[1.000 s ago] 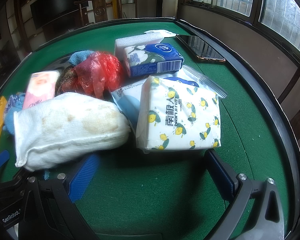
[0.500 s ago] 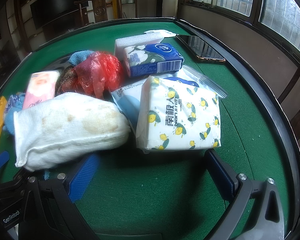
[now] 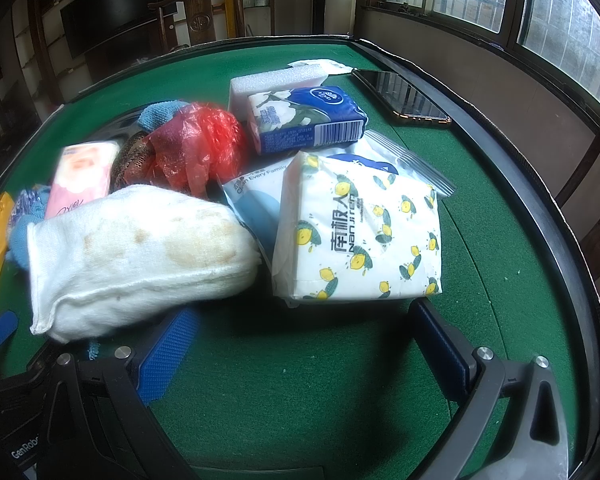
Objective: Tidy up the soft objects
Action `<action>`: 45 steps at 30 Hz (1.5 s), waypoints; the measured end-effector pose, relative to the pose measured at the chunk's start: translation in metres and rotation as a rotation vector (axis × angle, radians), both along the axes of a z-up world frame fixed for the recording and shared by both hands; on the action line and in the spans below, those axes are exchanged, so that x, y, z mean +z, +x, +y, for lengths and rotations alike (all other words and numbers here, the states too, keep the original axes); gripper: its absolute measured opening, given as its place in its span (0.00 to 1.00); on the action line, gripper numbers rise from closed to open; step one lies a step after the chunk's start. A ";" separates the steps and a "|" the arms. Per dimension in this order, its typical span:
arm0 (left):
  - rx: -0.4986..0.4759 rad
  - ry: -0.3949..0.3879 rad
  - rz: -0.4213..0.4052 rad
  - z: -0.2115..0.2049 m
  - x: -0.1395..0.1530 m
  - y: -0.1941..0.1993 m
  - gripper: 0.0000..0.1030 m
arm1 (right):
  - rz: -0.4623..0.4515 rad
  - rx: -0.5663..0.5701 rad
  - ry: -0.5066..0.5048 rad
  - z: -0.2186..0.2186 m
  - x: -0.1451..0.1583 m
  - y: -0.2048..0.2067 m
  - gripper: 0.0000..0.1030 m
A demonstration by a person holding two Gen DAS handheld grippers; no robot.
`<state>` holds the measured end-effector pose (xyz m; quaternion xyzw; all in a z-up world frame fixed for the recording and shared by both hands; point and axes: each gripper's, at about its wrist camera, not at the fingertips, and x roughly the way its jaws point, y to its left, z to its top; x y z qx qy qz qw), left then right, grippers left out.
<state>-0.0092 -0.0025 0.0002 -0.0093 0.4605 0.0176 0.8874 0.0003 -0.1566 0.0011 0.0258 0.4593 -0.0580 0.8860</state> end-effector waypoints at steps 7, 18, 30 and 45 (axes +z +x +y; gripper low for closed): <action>-0.131 -0.009 0.061 0.001 0.002 -0.005 1.00 | 0.000 0.000 -0.001 0.000 0.000 0.000 0.99; -0.043 -0.008 0.056 -0.005 0.002 -0.018 1.00 | 0.038 0.083 0.030 -0.004 0.001 -0.005 0.99; -0.082 -0.078 0.038 0.008 0.006 -0.028 0.97 | 0.021 0.093 0.052 -0.013 0.024 -0.054 0.98; -0.022 -0.150 -0.188 0.087 0.080 -0.069 0.97 | -0.303 0.298 0.194 0.057 0.119 0.003 0.92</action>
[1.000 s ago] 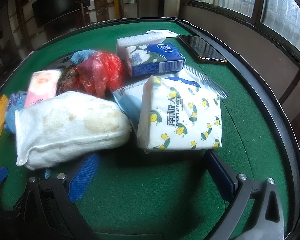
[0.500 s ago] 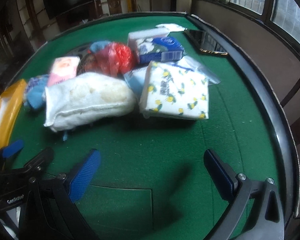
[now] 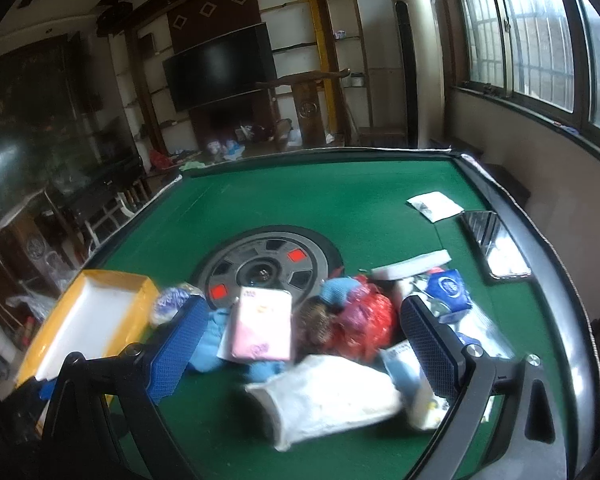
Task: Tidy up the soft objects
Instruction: 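Lower the left tool onto the blue knitted cloth and close on it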
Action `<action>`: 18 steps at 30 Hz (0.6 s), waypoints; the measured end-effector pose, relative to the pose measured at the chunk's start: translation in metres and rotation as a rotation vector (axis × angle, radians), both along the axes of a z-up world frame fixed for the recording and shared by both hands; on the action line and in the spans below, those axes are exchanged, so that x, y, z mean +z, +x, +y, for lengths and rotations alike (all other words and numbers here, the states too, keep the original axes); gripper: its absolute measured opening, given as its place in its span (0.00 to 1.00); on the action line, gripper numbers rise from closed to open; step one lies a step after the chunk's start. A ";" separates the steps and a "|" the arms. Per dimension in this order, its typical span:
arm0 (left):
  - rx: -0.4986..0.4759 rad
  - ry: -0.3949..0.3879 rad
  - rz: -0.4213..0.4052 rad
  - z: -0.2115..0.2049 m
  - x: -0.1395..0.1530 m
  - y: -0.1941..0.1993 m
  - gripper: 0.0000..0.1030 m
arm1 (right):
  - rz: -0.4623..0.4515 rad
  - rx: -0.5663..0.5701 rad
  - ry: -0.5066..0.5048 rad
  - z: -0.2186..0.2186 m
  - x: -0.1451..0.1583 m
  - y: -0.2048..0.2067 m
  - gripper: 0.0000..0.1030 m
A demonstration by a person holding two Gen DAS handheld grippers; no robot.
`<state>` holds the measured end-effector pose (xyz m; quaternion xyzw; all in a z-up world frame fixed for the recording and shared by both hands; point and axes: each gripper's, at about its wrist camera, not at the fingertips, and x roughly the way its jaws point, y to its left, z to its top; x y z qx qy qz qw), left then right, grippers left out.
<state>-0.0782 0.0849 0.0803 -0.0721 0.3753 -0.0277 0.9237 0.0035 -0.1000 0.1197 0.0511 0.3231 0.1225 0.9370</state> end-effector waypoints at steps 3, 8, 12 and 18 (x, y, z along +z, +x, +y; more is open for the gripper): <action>-0.014 0.058 0.011 -0.001 0.003 0.011 0.97 | -0.045 -0.048 -0.034 -0.003 -0.016 0.009 0.92; -0.061 0.103 0.024 -0.012 0.000 0.047 0.74 | -0.054 -0.173 -0.003 -0.041 -0.049 0.002 0.92; -0.124 0.099 0.092 -0.027 -0.014 0.091 0.52 | 0.010 -0.200 0.112 -0.069 -0.053 0.012 0.92; -0.142 0.141 0.176 -0.042 -0.044 0.138 0.45 | 0.004 -0.195 0.106 -0.071 -0.049 0.009 0.92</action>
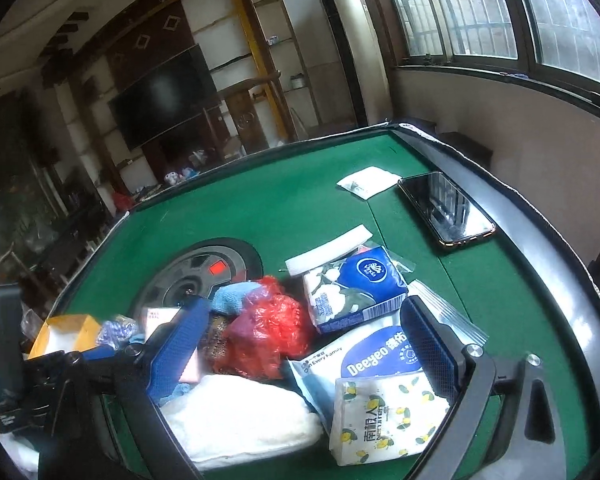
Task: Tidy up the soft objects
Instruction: 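Lower the left tool onto the blue knitted cloth and close on it, then carry the blue cloth into the yellow-rimmed box while the right tool places the pink package there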
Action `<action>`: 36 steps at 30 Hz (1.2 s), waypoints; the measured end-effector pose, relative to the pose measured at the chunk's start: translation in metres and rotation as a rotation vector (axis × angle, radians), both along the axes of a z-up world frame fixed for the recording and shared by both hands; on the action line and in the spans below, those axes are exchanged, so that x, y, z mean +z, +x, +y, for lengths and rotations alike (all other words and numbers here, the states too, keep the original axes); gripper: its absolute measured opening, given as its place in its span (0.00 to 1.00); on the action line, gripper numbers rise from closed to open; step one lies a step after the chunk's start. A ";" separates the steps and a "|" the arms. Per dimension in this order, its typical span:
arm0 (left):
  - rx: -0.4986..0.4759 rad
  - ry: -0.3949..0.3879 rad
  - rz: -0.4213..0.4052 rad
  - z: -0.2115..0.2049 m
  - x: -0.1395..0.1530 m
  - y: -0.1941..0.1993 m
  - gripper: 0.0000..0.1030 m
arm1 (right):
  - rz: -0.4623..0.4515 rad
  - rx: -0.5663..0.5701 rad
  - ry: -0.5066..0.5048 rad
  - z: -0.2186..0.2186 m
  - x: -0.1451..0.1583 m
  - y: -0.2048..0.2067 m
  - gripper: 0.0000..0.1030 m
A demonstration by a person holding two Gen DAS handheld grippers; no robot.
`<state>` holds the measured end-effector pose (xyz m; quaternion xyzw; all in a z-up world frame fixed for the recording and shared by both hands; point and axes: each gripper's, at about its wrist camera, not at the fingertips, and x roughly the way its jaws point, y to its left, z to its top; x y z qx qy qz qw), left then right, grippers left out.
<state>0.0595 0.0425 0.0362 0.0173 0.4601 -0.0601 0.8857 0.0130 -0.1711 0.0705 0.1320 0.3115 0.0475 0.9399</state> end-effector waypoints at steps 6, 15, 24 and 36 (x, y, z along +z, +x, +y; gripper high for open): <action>-0.007 -0.032 0.011 -0.002 0.001 -0.027 0.23 | 0.007 -0.002 -0.018 0.001 -0.004 0.001 0.92; 0.068 -0.043 0.020 0.011 -0.007 -0.047 0.32 | 0.031 0.000 -0.024 0.005 -0.009 0.003 0.92; 0.108 -0.170 -0.043 0.030 0.015 -0.075 0.26 | 0.060 -0.010 -0.026 0.001 -0.017 0.007 0.92; 0.192 -0.395 -0.196 0.099 0.054 -0.158 0.26 | 0.048 0.079 -0.095 0.030 -0.012 0.000 0.92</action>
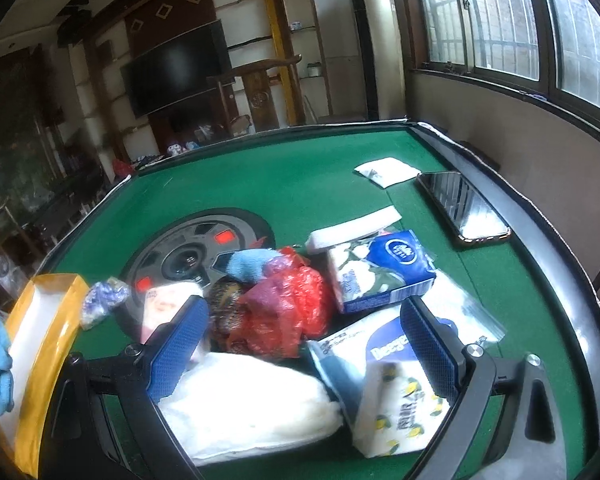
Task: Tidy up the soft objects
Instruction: 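Carry the blue cloth into the yellow-rimmed box while the right tool places the pink package there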
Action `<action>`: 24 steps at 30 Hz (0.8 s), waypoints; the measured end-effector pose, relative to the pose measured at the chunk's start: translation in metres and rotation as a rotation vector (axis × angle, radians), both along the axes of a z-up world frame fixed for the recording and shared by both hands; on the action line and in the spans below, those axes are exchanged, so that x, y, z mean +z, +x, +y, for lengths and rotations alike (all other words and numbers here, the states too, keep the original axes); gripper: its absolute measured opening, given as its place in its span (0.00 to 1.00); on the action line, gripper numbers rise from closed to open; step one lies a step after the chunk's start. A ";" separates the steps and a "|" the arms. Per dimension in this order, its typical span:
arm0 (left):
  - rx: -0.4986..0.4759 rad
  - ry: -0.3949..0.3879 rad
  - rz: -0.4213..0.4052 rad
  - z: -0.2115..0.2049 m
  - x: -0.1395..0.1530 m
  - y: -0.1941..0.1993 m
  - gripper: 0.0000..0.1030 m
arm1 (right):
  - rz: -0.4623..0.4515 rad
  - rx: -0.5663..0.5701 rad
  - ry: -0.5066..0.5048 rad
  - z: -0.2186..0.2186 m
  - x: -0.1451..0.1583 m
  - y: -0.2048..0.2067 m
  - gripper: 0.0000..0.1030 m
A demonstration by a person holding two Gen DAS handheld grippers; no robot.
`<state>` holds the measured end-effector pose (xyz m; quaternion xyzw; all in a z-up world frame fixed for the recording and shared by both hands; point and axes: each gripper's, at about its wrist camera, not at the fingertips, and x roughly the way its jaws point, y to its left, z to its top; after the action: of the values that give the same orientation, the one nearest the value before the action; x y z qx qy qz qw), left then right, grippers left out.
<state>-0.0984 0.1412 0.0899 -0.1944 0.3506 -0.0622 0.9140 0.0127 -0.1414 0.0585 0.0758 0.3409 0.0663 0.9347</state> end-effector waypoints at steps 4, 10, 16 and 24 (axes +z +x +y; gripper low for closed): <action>0.009 -0.003 -0.012 0.016 0.000 -0.005 0.26 | 0.052 0.192 0.035 0.040 0.018 -0.009 0.92; 0.030 -0.043 -0.025 0.042 -0.005 -0.017 0.26 | 0.207 0.370 -0.139 0.115 0.013 0.024 0.71; 0.075 -0.063 -0.035 0.067 -0.006 -0.029 0.26 | 0.345 0.318 -0.214 0.126 -0.025 0.060 0.62; 0.095 -0.077 -0.018 0.075 -0.014 -0.029 0.26 | 0.346 0.268 -0.207 0.114 -0.033 0.068 0.40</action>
<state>-0.1278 0.2165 0.0762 -0.2455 0.3301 -0.0339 0.9108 0.0804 -0.0276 0.0256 -0.0561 0.5077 0.1407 0.8481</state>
